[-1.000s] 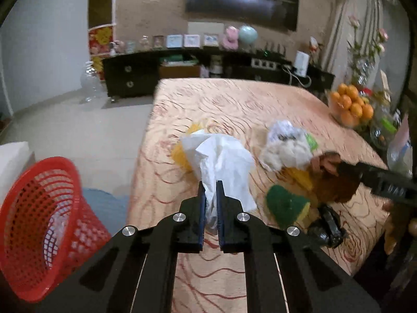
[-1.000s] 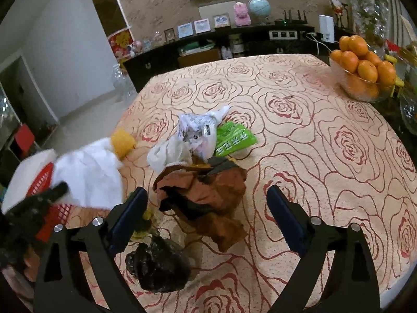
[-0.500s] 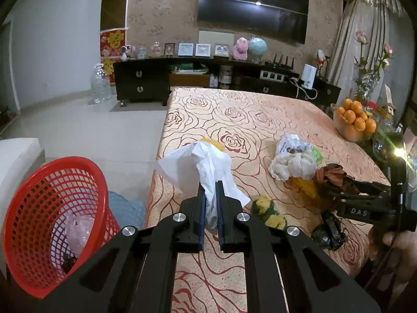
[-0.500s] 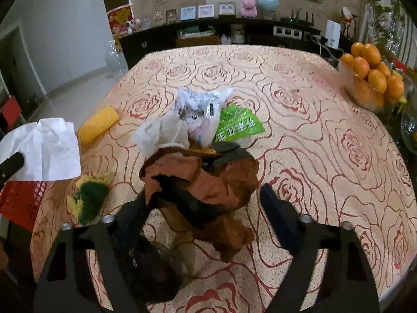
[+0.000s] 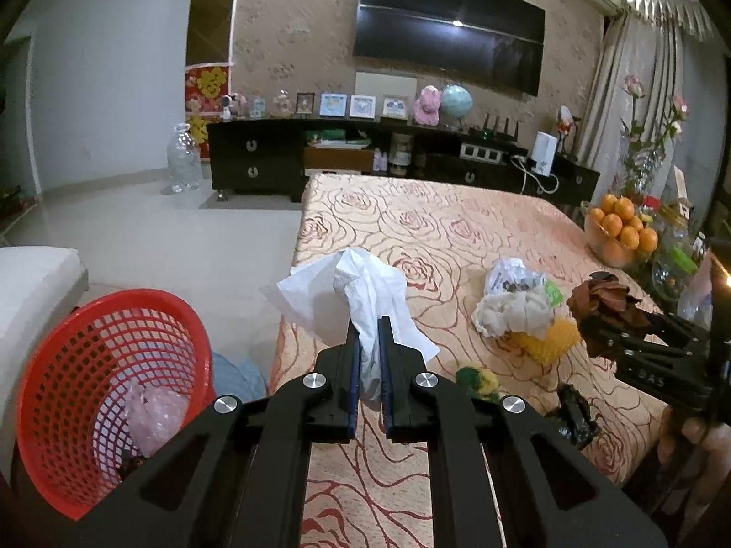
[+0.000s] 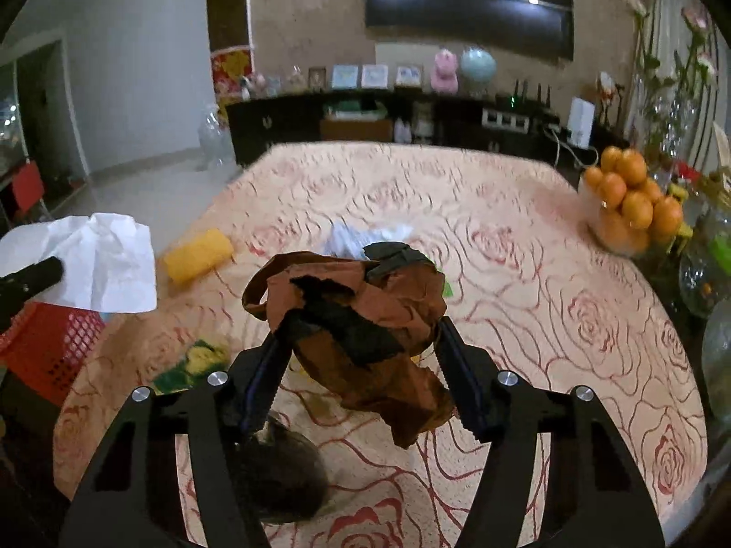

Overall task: Collect trash
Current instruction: 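Carry the tissue in the left tool and brown cloth in the right tool to the basket, then open the left tool over the basket while the right tool releases the brown cloth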

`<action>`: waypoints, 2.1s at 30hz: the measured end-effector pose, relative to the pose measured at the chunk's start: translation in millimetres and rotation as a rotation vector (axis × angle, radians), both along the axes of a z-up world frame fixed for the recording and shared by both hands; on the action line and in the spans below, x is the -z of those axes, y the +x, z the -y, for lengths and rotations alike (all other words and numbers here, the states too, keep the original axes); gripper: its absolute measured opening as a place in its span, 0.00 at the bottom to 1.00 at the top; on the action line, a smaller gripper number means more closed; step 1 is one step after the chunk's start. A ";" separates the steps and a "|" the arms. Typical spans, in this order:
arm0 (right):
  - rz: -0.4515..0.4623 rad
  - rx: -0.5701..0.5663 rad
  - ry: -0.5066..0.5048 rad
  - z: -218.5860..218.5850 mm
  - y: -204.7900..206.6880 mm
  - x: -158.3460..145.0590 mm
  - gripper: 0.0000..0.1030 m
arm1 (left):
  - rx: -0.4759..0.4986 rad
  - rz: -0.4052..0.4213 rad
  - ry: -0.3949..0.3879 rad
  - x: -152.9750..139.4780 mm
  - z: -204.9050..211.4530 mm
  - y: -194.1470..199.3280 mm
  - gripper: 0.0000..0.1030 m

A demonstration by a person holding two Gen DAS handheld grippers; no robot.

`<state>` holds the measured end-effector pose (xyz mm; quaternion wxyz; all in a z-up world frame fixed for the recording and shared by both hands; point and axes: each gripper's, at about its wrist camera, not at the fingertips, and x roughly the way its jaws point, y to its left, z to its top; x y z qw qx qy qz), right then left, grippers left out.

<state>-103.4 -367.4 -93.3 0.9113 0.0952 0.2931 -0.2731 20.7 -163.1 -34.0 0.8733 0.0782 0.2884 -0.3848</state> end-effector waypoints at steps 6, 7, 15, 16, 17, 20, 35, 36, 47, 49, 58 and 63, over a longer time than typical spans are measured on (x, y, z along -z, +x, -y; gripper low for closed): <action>0.055 -0.032 -0.019 -10.1 -1.6 -16.7 0.60 | -0.041 0.035 -0.032 -16.6 -19.3 0.9 0.07; 0.060 -0.037 -0.016 -10.8 -0.9 -18.8 0.60 | -0.049 0.040 -0.037 -19.3 -22.5 1.3 0.07; 0.085 -0.103 -0.015 -28.7 17.3 -36.2 0.60 | -0.118 0.081 -0.074 -41.7 -52.0 9.7 0.07; 0.086 -0.109 -0.018 -31.4 18.9 -37.2 0.60 | -0.127 0.086 -0.077 -44.3 -56.3 11.2 0.07; 0.088 -0.117 -0.021 -34.2 22.3 -39.1 0.60 | -0.134 0.090 -0.078 -46.2 -59.5 12.1 0.07; 0.097 -0.148 -0.020 -43.1 36.0 -46.6 0.60 | -0.162 0.104 -0.075 -49.6 -70.0 15.6 0.07; 0.113 -0.376 0.020 -111.9 113.0 -62.8 0.60 | -0.324 0.090 -0.051 -42.9 -136.5 49.7 0.07; 0.111 -0.400 0.024 -119.6 120.3 -63.7 0.60 | -0.333 0.091 -0.049 -42.2 -139.7 51.2 0.07; 0.058 -0.551 0.088 -172.7 180.0 -57.3 0.60 | -0.426 0.023 -0.021 -25.4 -172.1 67.7 0.07; 0.046 -0.577 0.106 -183.2 189.1 -54.5 0.60 | -0.437 0.013 -0.019 -23.2 -177.8 70.5 0.07; 0.000 -0.651 0.171 -209.7 216.3 -43.0 0.62 | -0.438 -0.019 0.012 -15.2 -182.2 78.9 0.07; -0.015 -0.657 0.194 -208.6 217.6 -37.4 0.65 | -0.412 -0.042 0.016 -12.8 -178.5 81.9 0.10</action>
